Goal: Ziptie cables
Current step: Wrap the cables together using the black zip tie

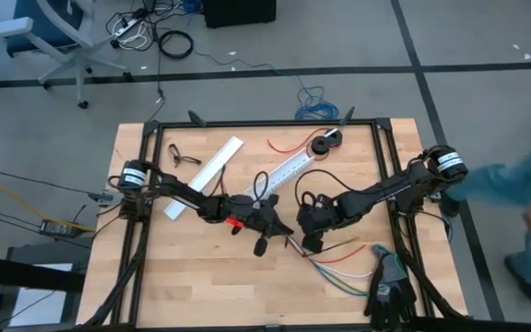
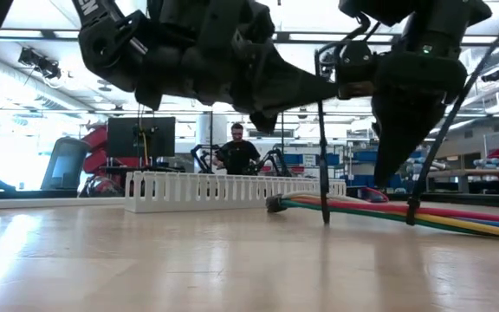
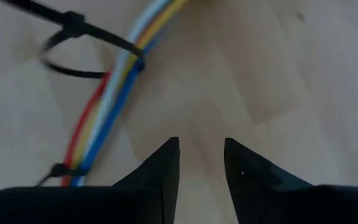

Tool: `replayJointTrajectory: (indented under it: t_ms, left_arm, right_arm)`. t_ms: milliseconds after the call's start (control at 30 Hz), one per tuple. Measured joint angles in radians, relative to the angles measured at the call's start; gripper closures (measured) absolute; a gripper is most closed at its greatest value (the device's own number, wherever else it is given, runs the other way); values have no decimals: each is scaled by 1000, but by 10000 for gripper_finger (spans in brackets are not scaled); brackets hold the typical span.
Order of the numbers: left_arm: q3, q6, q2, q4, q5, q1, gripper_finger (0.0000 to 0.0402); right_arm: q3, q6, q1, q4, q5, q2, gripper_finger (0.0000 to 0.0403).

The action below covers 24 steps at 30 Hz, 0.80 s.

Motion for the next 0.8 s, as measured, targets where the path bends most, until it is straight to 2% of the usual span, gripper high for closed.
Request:
replayJointTrajectory:
  t_ms: [200, 300, 533, 667, 800]
  left_arm:
    - [24, -16, 38, 2, 3, -7, 401]
    - [24, -21, 39, 6, 5, -7, 401]
    - [24, -26, 40, 0, 17, -9, 401]
    - [24, -24, 41, -2, 18, -9, 401]
    - [24, -20, 41, 3, 18, -9, 401]
  right_arm:
    - [0, 24, 9, -9, 49, -14, 291]
    - [0, 67, 34, -69, 90, -26, 291]
    - [0, 240, 147, -211, 305, -57, 291]
    - [-1, 311, 205, -151, 407, -47, 291]
    - [-28, 325, 226, 12, 437, -40, 291]
